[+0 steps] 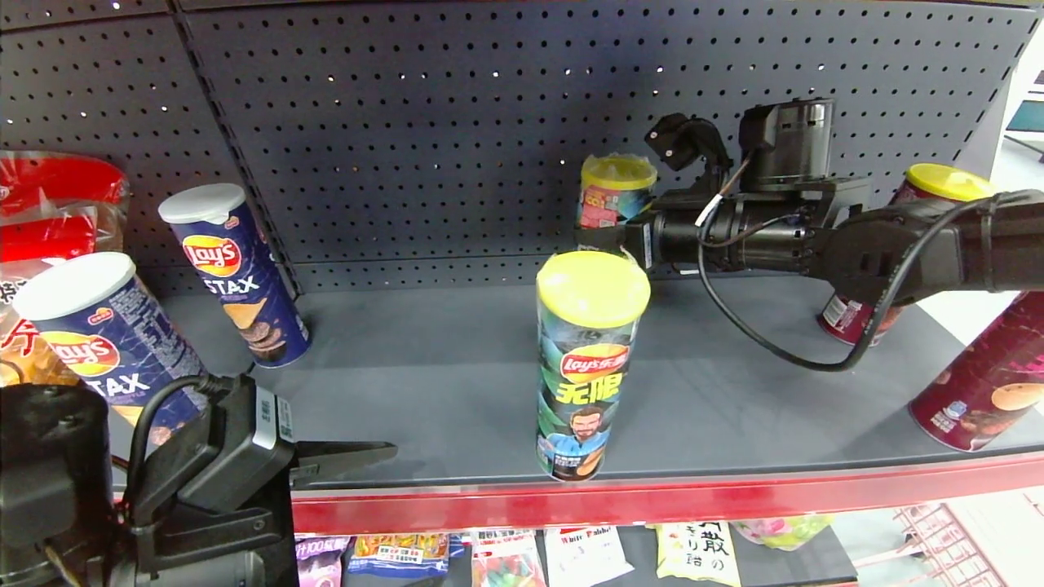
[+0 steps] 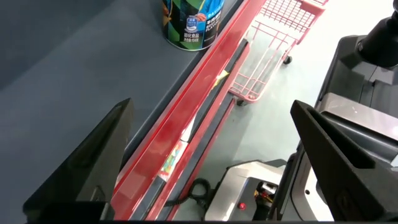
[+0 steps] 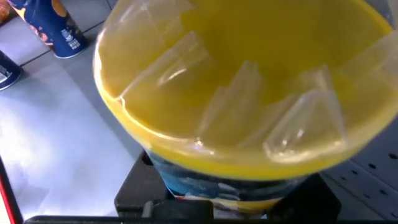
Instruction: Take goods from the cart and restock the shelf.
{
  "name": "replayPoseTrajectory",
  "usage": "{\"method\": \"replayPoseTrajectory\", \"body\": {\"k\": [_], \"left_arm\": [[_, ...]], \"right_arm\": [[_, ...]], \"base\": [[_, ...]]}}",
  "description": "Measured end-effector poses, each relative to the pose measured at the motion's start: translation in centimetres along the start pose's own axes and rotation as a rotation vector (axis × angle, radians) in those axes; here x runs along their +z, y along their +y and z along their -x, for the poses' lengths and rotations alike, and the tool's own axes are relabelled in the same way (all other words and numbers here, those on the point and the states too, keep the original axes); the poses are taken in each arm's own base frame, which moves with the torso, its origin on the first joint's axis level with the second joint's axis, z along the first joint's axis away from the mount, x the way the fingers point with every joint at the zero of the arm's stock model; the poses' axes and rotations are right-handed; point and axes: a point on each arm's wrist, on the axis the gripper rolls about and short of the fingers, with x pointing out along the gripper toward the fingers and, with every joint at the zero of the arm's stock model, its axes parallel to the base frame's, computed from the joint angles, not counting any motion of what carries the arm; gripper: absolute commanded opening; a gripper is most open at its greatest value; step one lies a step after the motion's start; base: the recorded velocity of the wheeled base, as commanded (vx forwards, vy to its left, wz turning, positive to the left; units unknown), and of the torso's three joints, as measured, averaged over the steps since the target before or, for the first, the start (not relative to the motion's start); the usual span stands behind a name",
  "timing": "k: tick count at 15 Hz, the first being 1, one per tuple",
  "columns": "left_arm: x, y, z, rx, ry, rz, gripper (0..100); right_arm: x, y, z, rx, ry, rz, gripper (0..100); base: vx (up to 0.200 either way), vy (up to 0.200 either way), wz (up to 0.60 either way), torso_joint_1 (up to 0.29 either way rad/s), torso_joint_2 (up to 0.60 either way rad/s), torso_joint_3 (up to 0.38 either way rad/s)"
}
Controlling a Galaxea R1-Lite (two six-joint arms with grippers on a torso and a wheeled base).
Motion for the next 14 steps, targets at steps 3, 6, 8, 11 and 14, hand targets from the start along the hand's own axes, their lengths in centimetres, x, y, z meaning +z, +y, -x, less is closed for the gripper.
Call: {"method": "replayPoseTrajectory", "body": {"k": [3, 6, 8, 11, 14], "left_arm": [[0.0, 0.0, 0.0, 0.000, 0.000, 0.000, 100], [0.0, 0.0, 0.0, 0.000, 0.000, -0.001, 100], [0.0, 0.0, 0.0, 0.000, 0.000, 0.000, 100], [0.0, 0.0, 0.0, 0.000, 0.002, 0.002, 100], [-0.1, 0.1, -0.2, 0.001, 0.008, 0.005, 100]], "right_arm": [[0.0, 0.2, -0.4, 0.007, -0.001, 0.002, 0], [-0.2, 0.3, -0.5, 0.001, 0.008, -0.002, 100], [-0.4, 0.4, -0.5, 0.002, 0.012, -0.003, 100], [-0.8, 0.6, -0.2, 0.002, 0.029, -0.010, 100], [-1.2, 1.1, 1.0, -0.012, 0.050, -0.018, 100]], "base": [[0.000, 0.000, 0.00, 0.000, 0.00, 0.000], [0.000, 0.000, 0.00, 0.000, 0.00, 0.000], [0.000, 0.000, 0.00, 0.000, 0.00, 0.000], [0.000, 0.000, 0.00, 0.000, 0.00, 0.000], [0.000, 0.000, 0.00, 0.000, 0.00, 0.000]]}}
